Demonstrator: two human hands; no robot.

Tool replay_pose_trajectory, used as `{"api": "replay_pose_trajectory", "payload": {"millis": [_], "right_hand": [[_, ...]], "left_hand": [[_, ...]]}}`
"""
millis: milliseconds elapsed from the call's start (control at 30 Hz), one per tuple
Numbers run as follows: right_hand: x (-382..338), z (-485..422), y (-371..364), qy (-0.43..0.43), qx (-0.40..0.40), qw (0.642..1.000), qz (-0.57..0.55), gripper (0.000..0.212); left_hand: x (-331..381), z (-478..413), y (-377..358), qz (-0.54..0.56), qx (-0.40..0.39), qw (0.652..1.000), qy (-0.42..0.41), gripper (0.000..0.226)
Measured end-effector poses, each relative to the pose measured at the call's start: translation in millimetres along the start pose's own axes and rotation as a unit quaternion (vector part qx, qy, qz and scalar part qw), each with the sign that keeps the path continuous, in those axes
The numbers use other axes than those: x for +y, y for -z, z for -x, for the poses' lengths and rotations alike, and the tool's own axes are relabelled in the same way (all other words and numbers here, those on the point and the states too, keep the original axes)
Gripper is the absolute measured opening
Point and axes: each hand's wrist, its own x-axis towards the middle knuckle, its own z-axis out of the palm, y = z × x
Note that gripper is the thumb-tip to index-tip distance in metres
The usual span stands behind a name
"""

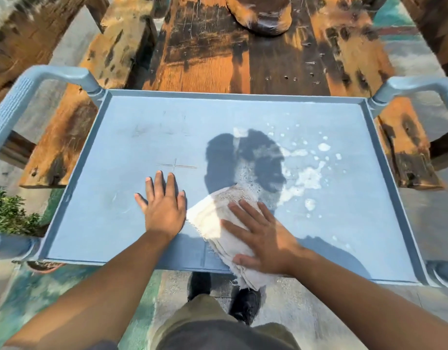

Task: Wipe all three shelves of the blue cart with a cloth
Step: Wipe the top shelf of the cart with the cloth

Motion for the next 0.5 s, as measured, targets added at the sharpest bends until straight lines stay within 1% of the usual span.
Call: {"api": "replay_pose_trajectory", "payload": {"millis": [67, 133, 200, 267, 400, 501], "right_hand": [[2, 3, 0, 0.020, 0.024, 0.999, -0.021, 0.080], [-2, 1, -1, 0.043, 0.038, 0.998, -0.038, 0.079], [-5, -5, -3, 0.054, 0.022, 0.998, -0.039, 0.077], [-8, -12, -5, 0.048, 0.000, 0.998, -0.038, 0.076], [-2, -26, -3, 0.040, -0.014, 0.999, -0.033, 0.078], [4, -43, -4, 0.018, -0.017, 0.999, -0.042, 0.078]], "left_hand": [[5, 0, 0, -0.028, -0.004, 0.999, -0.037, 0.050], [9, -5, 2, -0.056, -0.009, 0.993, -0.105, 0.048], [13, -19, 7, -0.072, -0.033, 0.981, -0.179, 0.051], [16, -38, 11, -0.089, -0.057, 0.969, -0.223, 0.051], [8, -70, 8, -0.156, -0.089, 0.944, -0.276, 0.059], [0, -77, 2, -0.130, -0.090, 0.945, -0.285, 0.060]]}}
